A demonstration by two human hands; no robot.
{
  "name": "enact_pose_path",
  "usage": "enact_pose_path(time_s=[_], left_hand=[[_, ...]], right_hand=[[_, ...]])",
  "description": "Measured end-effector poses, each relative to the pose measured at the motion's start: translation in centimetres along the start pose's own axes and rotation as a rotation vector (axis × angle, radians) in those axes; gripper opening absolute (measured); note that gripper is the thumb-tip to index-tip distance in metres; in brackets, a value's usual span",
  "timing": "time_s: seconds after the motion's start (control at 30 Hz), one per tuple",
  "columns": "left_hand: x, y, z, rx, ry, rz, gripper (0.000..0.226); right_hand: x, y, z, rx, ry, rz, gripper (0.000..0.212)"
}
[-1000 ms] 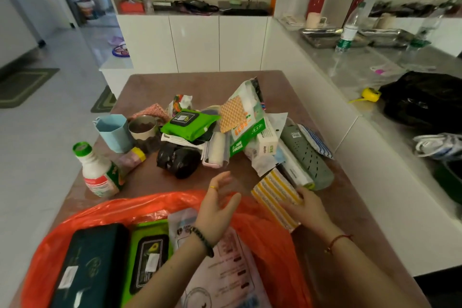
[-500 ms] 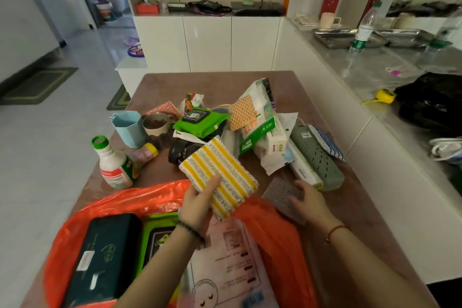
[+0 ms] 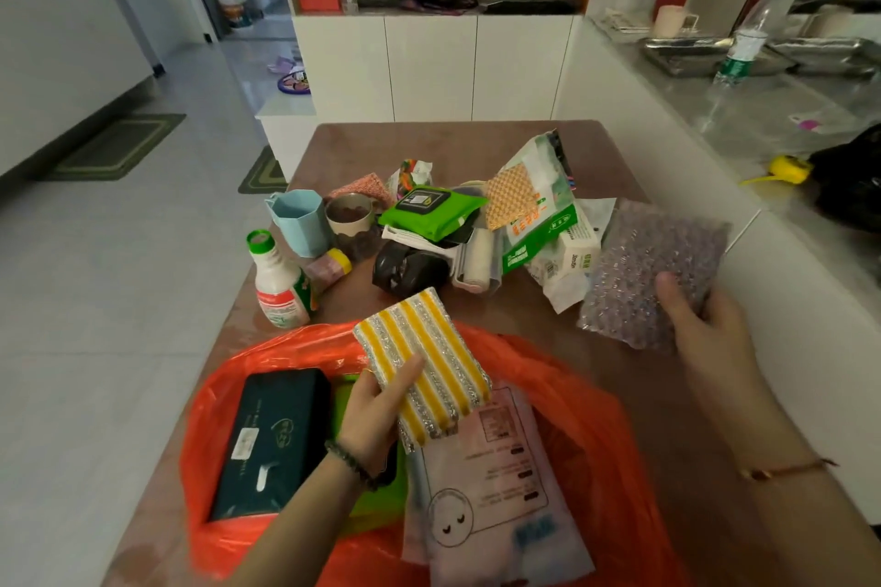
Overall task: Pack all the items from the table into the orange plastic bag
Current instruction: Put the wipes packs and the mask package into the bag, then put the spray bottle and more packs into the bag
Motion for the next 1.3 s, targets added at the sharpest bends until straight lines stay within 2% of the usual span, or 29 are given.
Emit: enact_pose_path(time_s=[0.07, 0.13, 0.2, 0.27, 0.33, 0.4, 0.47, 0.53, 0.57, 0.63, 0.73, 0.8, 0.87, 0.97, 1.1, 1.13, 1.2, 1.3], left_hand=[[0.5, -0.6, 0.8, 0.06, 0.007, -0.018, 0.056], [1.1, -1.4, 1.8, 0.14, 0.015, -0.048, 0.058], [1.6, -2.1, 2.4, 0.191, 0.027, -0.066, 0.063], [2.1, -2.7, 1.8, 0.193, 0.074, -0.079, 0.062], [2.8, -3.0, 0.5, 0.189, 0.134, -0.116, 0.064], [3.8, -3.1, -0.9, 0.205, 0.169, -0.196, 0.069], [5.0, -3.4, -1.3, 0.275, 0.237, -0.305, 0.062], [6.5, -4.1, -0.5, 0.397, 0.378, -0.419, 0.047], [7.2, -4.2, -0.1, 0.432, 0.432, -0.466, 0.043], [8.5, -3.6, 1.3, 0.444, 0.457, -0.506, 0.042], [9.5, -1.3, 4.3, 0.367, 0.434, -0.471, 0.051], [10.0, -0.1, 6.3, 0.299, 0.41, -0.466, 0.061], [10.3, 1.0, 8.1, 0.262, 0.411, -0.417, 0.057], [9.9, 2.0, 9.2, 0.188, 0.594, -0.255, 0.05], [8.5, 1.2, 8.5, 0.154, 0.807, -0.086, 0.064], [7.8, 0.8, 7.8, 0.153, 0.795, -0.064, 0.06], [5.1, -0.2, 5.6, 0.132, 0.744, -0.005, 0.037], [-1.4, -1.4, 0.4, -0.024, 0.619, 0.175, 0.003]], right_hand=[[2.7, -4.1, 4.3, 0.222, 0.122, -0.002, 0.031], [2.3, -8.7, 9.1, 0.4, 0.001, 0.051, 0.023], [0.4, -11.5, 11.8, 0.387, -0.142, 0.064, 0.019], [-1.7, -13.1, 13.4, 0.399, -0.261, 0.106, 0.028], [-3.0, -14.0, 13.6, 0.433, -0.389, 0.072, 0.039], [-2.8, -13.5, 11.1, 0.291, -0.61, -0.052, 0.04], [-2.3, -12.2, 8.2, 0.146, -0.96, -0.159, 0.055], [-2.9, -10.6, 6.3, 0.178, -1.182, -0.065, 0.065], [-3.2, -10.0, 5.4, 0.193, -1.232, -0.012, 0.061], [-3.0, -8.8, 4.3, 0.166, -1.204, -0.012, 0.04], [-1.3, -8.3, 3.3, 0.063, -0.942, -0.108, 0.023], [-0.8, -8.0, 3.0, 0.048, -0.847, -0.14, 0.019], [-0.5, -7.9, 3.1, 0.056, -0.786, -0.167, 0.018], [-0.6, -7.6, 3.0, 0.099, -0.768, -0.168, 0.018], [-0.9, -6.6, 3.4, 0.213, -0.817, -0.113, 0.02], [-0.8, -6.3, 4.0, 0.264, -0.832, -0.096, 0.027], [0.0, -5.8, 6.0, 0.374, -0.782, -0.099, 0.044], [2.8, -5.6, 11.3, 0.475, -0.505, -0.162, 0.053]])
Point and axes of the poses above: each hand's wrist, its own y-axis towards the middle knuckle, its own z-axis out of the palm, x = y × z, the point moved 9 cm from there along y, towards the middle knuckle, and after that the axes turned 5 degrees about -z, right-handed, at the moved point
